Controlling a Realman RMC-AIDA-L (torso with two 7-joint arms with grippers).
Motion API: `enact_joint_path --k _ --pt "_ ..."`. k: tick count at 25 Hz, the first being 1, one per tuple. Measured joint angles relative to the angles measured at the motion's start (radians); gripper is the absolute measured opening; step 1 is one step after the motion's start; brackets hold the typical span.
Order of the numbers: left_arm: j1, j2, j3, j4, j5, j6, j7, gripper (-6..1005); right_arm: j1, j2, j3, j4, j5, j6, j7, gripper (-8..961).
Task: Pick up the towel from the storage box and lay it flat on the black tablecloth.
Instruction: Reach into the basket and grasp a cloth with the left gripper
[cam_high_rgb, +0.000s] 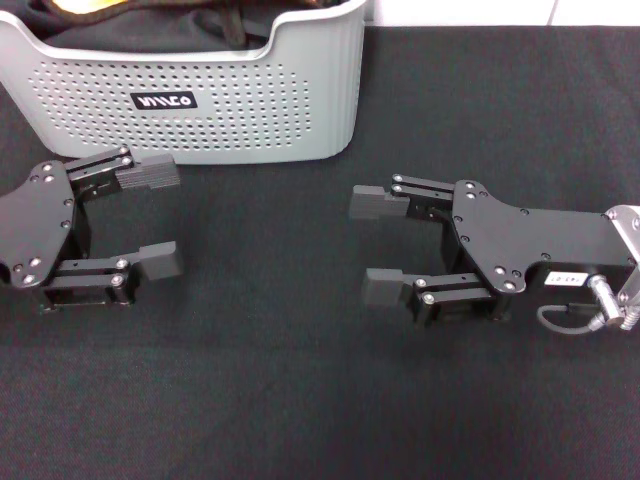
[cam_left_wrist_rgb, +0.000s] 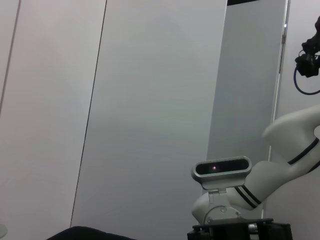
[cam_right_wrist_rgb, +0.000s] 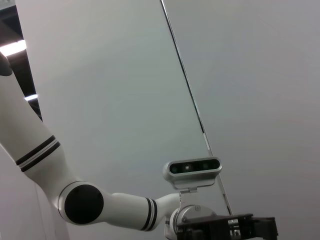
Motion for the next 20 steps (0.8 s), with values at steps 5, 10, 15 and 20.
enact_joint_path --k 5,10,15,20 --pt "-0.001 0.000 -0.001 0.000 0.000 -0.001 -0.001 856 0.000 0.001 0.001 0.001 0.000 0.001 -0.002 809" --pt "-0.003 -0.001 -0.003 0.000 0.000 -0.003 -0.001 849 -0.001 0.002 0.001 0.001 0.000 0.005 -0.003 807" --pt "-0.003 -0.006 -0.006 0.000 0.000 -0.005 -0.001 843 -0.007 0.004 0.000 0.000 0.000 0.005 -0.005 805" --pt "-0.004 -0.010 -0.008 0.001 -0.011 -0.008 -0.007 837 -0.013 0.005 0.000 0.000 0.000 0.003 -0.012 803"
